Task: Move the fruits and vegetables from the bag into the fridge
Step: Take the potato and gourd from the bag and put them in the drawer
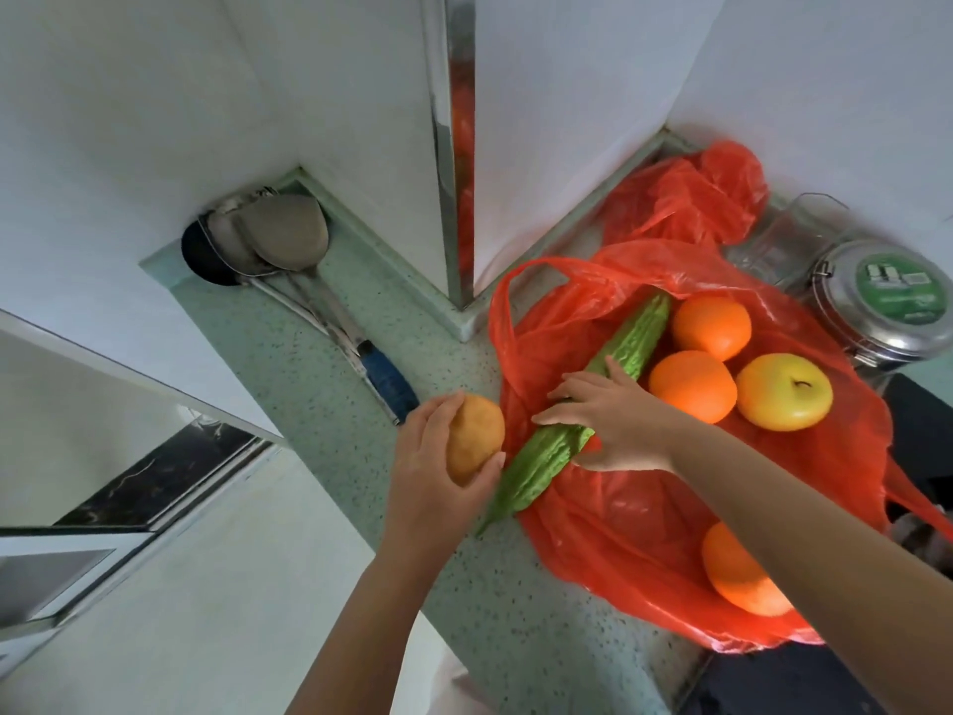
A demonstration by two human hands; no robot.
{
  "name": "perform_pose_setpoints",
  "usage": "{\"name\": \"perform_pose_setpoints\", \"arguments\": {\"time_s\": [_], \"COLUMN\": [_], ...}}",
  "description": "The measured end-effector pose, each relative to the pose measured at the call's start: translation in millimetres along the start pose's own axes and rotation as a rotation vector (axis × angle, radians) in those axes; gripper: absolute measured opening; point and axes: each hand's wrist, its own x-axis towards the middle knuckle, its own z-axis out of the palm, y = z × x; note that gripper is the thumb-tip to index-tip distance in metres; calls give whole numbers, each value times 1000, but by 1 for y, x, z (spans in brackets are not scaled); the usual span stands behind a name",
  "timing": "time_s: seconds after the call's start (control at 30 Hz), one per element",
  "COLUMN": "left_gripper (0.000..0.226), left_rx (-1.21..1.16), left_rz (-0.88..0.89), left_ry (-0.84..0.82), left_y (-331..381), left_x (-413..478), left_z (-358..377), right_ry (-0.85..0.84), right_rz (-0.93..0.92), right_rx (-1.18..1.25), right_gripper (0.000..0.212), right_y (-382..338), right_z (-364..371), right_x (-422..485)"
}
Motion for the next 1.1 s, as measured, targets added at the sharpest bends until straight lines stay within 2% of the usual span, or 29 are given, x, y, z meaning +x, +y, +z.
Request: {"name": "perform_pose_setpoints", "arguments": {"time_s": [0.13, 0.33, 0.63, 0.93, 1.1], "left_gripper": [61, 61, 61, 72, 64], "left_rx": [-18, -43, -31, -80, -69], "left_rz": [-1, -19, -163, -273, -372], "left_ry": [9, 78, 294, 498, 678], "left_y": [-3, -3, -7, -2, -4], "left_x": [-2, -10, -39, -148, -233], "left_z": [-1, -14, -64, -97, -121], "right_ry": [31, 87, 232, 330, 363], "right_rz": [-32, -62, -220, -419, -410], "right_rx": [-42, 39, 216, 286, 281], "right_gripper": [60, 57, 53, 50, 52], "right_y": [-2, -9, -76, -167, -208], "right_z": [1, 0, -5, -8, 3], "right_x": [5, 4, -17, -82, -111]}}
